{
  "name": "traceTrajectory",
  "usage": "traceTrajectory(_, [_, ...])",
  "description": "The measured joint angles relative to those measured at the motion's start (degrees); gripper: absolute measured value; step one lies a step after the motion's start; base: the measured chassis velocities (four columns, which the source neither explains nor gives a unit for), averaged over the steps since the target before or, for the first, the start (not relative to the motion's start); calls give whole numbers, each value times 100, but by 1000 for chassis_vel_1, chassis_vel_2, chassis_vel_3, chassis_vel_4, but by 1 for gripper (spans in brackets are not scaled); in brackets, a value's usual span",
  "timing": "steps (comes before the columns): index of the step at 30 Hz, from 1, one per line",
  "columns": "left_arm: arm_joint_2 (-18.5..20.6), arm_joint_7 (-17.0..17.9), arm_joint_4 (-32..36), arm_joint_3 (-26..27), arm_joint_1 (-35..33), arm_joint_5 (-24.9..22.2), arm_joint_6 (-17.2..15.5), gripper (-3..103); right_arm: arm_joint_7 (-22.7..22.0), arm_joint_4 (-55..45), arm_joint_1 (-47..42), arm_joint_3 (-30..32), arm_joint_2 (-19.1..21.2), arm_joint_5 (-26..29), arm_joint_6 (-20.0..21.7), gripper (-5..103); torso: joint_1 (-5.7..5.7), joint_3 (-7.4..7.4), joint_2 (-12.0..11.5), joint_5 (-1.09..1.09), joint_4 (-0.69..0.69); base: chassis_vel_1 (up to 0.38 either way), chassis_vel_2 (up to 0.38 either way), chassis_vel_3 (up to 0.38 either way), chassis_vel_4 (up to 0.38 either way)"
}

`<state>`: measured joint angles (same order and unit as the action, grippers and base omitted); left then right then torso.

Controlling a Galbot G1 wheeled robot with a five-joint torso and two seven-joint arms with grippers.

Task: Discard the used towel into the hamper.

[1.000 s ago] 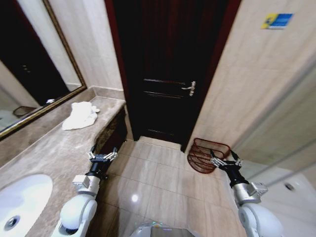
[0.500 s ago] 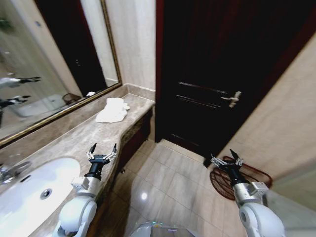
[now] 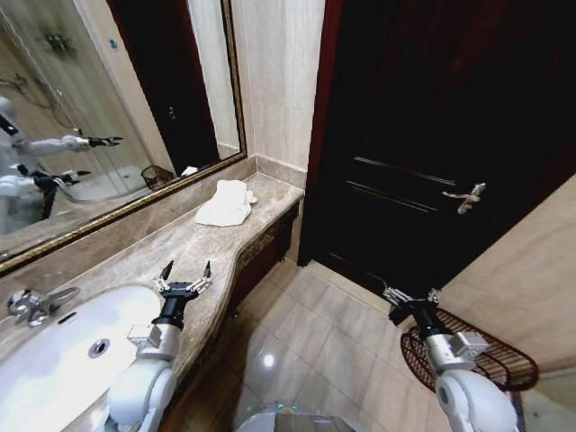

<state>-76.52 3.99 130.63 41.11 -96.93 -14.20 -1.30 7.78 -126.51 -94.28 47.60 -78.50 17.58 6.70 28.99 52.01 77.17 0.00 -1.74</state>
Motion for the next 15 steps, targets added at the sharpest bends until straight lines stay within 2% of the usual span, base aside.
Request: traceTrajectory(15, [6,8,78,12,-10,6,-46,100,40,43,53,-57,12,-7,-9,100,1,0,0,1,0,-90,92,99,-96])
